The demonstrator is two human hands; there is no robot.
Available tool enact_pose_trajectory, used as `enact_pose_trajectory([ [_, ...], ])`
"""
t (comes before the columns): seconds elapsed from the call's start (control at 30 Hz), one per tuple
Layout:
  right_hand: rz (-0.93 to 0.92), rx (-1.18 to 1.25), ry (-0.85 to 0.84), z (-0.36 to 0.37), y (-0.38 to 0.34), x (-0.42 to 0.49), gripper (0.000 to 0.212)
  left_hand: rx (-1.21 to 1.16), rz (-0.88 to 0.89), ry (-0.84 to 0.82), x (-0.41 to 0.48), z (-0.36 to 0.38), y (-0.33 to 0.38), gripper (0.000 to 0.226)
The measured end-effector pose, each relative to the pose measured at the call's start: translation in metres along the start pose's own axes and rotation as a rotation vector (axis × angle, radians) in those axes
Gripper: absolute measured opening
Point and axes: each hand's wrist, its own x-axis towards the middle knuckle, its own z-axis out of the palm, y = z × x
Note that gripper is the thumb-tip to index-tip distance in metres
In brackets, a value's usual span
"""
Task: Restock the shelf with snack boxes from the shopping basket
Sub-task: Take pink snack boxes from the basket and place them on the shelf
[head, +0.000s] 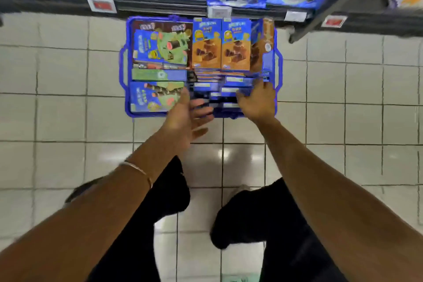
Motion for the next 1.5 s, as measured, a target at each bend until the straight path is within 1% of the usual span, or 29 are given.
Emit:
enact_pose_trajectory([
  [0.07,-0.013,-0.042,0.119,0.029,0.014,0.025,0.071,0.056,0.030,-0.037,0.042,0.010,0.004,0.067],
  [0.13,-0.029,-0.036,0.220,0.050,0.027,0.042,0.079,0.054,0.058,-0.048,0.073,0.020,0.011,0.064],
  [0.23,-0.062,0.020,0.337,0.074,0.044,0.053,0.085,-0.099,0.094,-0.047,0.106,0.030,0.016,0.057],
  [0.3,-0.099,0.027,0.370,0.081,0.053,0.058,0.085,-0.155,0.097,-0.063,0.113,0.037,0.015,0.056],
  [0.4,-0.150,-0.010,0.285,0.077,0.067,0.062,0.080,-0.176,0.089,-0.077,0.108,0.045,0.009,0.056],
  [0.53,-0.208,-0.049,0.159,0.061,0.075,0.060,0.078,-0.167,0.161,-0.092,0.081,0.054,0.009,0.056],
  [0.67,-0.261,-0.180,0.136,0.060,0.071,0.057,0.097,-0.226,0.223,-0.037,0.063,0.048,0.010,0.051],
  [0.7,-0.290,-0.195,0.133,0.061,0.069,0.057,0.099,-0.236,0.237,-0.030,0.062,0.045,0.009,0.051],
  [0.8,-0.362,-0.137,0.092,0.063,0.063,0.059,0.090,-0.263,0.270,-0.006,0.057,0.039,0.008,0.054],
  [0.93,-0.364,-0.043,0.089,0.056,0.061,0.061,0.079,-0.288,0.291,0.021,0.053,0.034,0.008,0.054],
  [1.07,-0.420,0.047,0.140,0.051,0.063,0.063,0.056,-0.303,0.318,0.053,0.054,0.026,0.012,0.053],
  [1.13,-0.512,0.133,0.153,0.047,0.064,0.060,0.044,-0.304,0.317,0.062,0.055,0.022,0.014,0.052],
  [1.2,-0.628,0.242,0.149,0.041,0.064,0.053,0.037,-0.284,0.313,0.060,0.056,0.018,0.015,0.052],
  [1.23,-0.683,0.296,0.159,0.036,0.062,0.049,0.036,-0.255,0.312,0.069,0.057,0.018,0.014,0.051],
  [1.37,-0.861,0.521,0.226,0.012,0.044,0.033,0.035,-0.111,0.336,0.197,0.065,0.014,0.010,0.050],
  [1.4,-0.925,0.543,0.224,0.008,0.038,0.030,0.033,-0.125,0.316,0.173,0.065,0.012,0.011,0.052],
  [1.47,-1.028,0.531,0.187,0.004,0.028,0.025,0.033,-0.173,0.252,0.022,0.063,0.008,0.013,0.054],
  [1.5,-1.048,0.508,0.166,0.005,0.022,0.023,0.034,-0.170,0.238,-0.055,0.061,0.006,0.014,0.051],
])
